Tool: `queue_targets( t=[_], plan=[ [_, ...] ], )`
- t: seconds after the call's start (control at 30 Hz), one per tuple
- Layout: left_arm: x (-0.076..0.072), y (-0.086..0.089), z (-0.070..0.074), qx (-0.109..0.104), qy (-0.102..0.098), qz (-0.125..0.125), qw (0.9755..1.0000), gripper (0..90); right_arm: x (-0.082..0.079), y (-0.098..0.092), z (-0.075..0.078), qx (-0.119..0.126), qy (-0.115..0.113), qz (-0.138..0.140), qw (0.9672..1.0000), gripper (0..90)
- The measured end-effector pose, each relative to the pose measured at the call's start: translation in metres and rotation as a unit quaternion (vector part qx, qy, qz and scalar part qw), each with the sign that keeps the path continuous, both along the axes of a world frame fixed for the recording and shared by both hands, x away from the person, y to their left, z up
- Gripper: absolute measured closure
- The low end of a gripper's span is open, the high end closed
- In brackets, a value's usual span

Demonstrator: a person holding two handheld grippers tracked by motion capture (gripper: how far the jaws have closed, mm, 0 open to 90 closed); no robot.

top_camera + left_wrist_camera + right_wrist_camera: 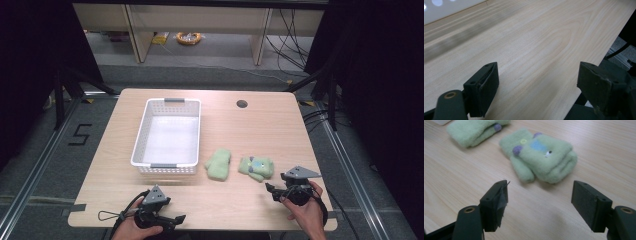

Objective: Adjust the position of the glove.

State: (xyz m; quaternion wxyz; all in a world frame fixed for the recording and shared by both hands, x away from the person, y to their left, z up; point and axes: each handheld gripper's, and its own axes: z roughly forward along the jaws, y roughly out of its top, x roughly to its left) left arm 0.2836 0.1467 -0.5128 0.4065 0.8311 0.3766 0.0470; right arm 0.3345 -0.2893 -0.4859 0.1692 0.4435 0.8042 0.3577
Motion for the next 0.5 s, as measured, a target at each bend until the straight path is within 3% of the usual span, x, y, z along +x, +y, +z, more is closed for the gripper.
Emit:
queue_targets(
  t=[0.2, 0.27, 0.37, 0.4, 0.5],
  plan=[
    [0.0, 0.0, 0.0, -0.002, -0.006, -0.001, 1.0, 17.2, -0.002, 0.007, 0.0, 0.006, -0.013, -0.005, 0.9999, 34.2],
    [0.0, 0.0, 0.0, -0.004, -0.005, 0.002, 1.0, 17.2, 0.0, 0.009, 0.003, 0.004, -0.015, 0.013, 0.9998, 36.8],
    [0.001, 0.001, 0.001, 0.003, -0.006, -0.003, 1.0, 17.2, 0.0, 0.012, 0.004, 0.003, -0.018, 0.017, 0.9997, 38.7],
    [0.0, -0.001, 0.0, -0.009, -0.007, 0.007, 0.9999, 17.2, 0.001, 0.014, 0.005, 0.004, -0.02, 0.022, 0.9996, 39.8],
    [0.0, -0.001, 0.0, -0.01, -0.007, 0.008, 0.9999, 17.2, 0.003, 0.019, 0.008, -0.001, -0.027, 0.036, 0.999, 42.0]
  ],
)
